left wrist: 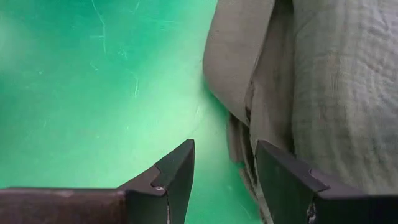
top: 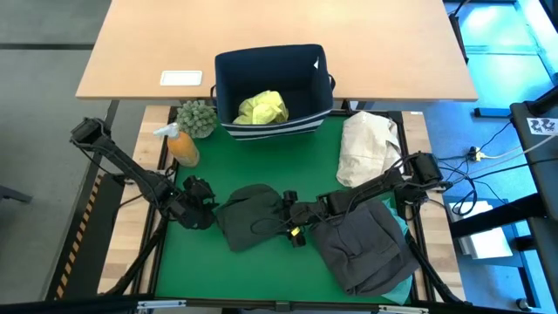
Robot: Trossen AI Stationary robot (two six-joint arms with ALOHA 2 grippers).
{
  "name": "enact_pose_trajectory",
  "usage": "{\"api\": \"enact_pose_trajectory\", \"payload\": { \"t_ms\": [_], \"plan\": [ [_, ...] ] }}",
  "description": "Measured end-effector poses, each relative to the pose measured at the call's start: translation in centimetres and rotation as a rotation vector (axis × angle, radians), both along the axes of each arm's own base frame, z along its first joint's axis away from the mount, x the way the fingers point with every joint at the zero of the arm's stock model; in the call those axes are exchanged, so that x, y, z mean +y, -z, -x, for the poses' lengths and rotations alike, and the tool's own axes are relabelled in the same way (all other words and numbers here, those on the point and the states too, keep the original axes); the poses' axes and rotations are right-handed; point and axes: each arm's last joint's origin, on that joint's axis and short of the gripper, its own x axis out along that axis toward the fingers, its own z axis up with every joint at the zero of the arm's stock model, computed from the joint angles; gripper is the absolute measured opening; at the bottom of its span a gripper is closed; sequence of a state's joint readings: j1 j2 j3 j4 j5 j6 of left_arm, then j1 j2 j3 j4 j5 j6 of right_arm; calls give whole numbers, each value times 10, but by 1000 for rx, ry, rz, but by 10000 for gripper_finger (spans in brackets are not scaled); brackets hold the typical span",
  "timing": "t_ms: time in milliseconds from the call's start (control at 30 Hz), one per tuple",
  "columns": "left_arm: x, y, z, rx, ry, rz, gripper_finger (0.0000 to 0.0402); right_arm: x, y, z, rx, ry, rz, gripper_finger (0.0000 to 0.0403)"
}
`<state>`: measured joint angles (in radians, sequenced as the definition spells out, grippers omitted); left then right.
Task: Fold laundry
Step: Stack the green polo on the black shorts
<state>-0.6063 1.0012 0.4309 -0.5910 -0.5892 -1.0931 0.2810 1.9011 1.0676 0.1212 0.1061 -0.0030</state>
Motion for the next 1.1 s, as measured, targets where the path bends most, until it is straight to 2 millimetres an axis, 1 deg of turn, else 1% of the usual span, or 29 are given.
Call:
{"api": "enact_pose_trajectory", "payload": {
  "t_ms": [267,467,667,833,933,1033,1100],
  "plan": [
    [-2,-2,-5,-46,-3,47,165,-5,2,2,13,75,110,330],
    [-7,-5,-9,-71,29,134,165,-15,7,5,62,185,202,330],
    [-12,-7,-15,-99,66,227,165,-26,9,6,95,255,218,330],
    [-17,-4,-18,-78,100,276,165,-29,9,6,93,278,244,330],
    [-18,-3,-17,-49,121,293,165,-29,5,8,101,275,249,330],
    [-17,-3,-15,-9,145,268,165,-30,-5,11,94,276,247,330],
    [-17,-8,-16,0,152,240,165,-30,-14,12,71,278,238,330]
  ]
}}
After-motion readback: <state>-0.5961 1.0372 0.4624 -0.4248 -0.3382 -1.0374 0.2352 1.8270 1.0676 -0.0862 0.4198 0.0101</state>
